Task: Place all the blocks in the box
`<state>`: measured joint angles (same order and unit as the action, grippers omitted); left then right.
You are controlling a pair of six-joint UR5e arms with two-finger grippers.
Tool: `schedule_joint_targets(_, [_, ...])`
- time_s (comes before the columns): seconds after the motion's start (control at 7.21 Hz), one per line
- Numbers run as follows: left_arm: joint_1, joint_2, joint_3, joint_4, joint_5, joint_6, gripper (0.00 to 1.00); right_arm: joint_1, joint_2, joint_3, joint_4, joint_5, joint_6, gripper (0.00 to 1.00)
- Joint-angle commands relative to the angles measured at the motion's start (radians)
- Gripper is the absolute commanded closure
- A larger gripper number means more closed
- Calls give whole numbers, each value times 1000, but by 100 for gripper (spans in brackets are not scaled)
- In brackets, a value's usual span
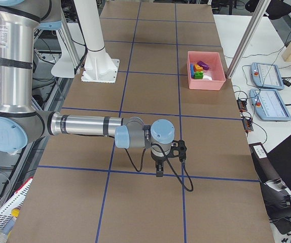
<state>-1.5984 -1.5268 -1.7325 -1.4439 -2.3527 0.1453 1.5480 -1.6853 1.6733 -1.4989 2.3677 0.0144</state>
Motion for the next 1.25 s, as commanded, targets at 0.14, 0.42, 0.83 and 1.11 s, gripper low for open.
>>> schedule_joint_targets(0.14, [2,1,20,-9,1,-10,0,9,13,28,-66,-1,-14,0])
schedule_joint_targets(0.42, [8,-9,40,-22,4,-18,0,-6,41,48,-115,-8,-14,0])
schedule_joint_targets(0.83, [12,-19,65,-49,7,-24,0,-6,33,40,-115,-18,-13,0])
schedule_joint_targets(1.11, [12,-16,71,-53,0,-15,0,-5,33,45,-115,-12,-13,0])
